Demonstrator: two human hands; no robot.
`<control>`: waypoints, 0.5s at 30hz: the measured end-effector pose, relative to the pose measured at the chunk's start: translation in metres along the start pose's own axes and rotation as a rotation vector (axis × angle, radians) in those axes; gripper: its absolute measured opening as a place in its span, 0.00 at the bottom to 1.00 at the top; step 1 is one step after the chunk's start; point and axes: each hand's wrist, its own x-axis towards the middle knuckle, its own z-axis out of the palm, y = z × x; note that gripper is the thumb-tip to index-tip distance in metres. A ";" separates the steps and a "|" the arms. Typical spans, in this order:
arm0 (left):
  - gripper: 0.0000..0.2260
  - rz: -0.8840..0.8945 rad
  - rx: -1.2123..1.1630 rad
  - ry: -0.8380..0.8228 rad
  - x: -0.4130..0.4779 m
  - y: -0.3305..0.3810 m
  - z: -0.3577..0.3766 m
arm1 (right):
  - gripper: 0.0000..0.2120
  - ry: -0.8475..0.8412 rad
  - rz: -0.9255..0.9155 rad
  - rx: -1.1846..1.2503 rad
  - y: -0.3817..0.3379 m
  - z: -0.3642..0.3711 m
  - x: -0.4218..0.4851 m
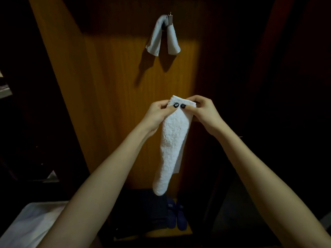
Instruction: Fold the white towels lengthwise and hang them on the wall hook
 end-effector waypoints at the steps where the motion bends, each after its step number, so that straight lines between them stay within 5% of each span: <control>1: 0.06 0.000 -0.023 0.040 0.002 -0.006 -0.002 | 0.05 0.022 0.007 -0.020 0.001 -0.002 0.003; 6: 0.11 -0.210 0.153 0.197 -0.015 -0.072 -0.009 | 0.06 0.154 0.060 -0.064 0.016 0.003 0.010; 11: 0.38 -0.225 0.262 0.158 -0.053 -0.130 0.004 | 0.08 0.220 0.126 -0.093 0.034 0.009 0.017; 15: 0.38 -0.270 0.588 0.200 -0.057 -0.153 0.018 | 0.10 0.271 0.129 -0.007 0.031 0.009 0.029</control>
